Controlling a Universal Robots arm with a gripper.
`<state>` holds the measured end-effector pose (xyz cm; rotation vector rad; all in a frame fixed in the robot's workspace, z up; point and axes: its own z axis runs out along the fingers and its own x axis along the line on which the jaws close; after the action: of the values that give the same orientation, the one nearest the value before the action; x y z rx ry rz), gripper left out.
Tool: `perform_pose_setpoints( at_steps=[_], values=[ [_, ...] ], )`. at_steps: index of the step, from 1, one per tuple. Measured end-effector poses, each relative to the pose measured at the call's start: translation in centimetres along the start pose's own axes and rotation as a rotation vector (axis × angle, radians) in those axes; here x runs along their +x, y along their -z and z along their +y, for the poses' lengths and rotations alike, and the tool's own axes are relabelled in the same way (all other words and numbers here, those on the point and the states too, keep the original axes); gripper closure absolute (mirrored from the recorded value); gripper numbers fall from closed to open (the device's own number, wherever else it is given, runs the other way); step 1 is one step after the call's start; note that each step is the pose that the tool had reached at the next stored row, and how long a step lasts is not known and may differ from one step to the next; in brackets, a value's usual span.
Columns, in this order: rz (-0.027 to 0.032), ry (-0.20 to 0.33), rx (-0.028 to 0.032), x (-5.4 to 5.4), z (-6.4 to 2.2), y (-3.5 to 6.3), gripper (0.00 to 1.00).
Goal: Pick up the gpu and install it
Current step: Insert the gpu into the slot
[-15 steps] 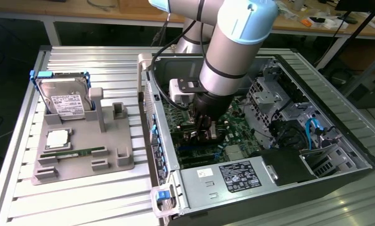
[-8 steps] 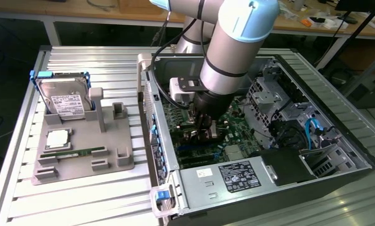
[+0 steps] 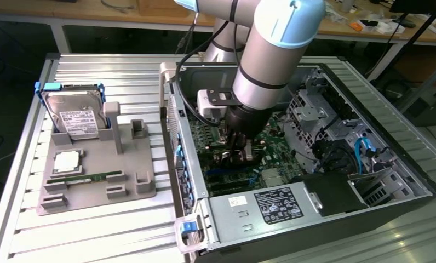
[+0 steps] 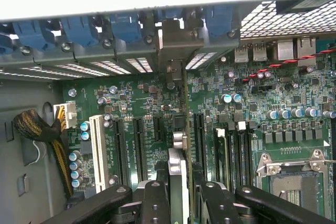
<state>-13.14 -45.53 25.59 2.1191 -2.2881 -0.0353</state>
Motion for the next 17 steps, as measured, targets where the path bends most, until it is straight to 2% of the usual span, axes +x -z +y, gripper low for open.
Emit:
perform_pose_setpoints(
  at_steps=[17],
  values=[
    [-0.0004,-0.002,0.0002,0.00,0.01,0.24,0.72]
  ],
)
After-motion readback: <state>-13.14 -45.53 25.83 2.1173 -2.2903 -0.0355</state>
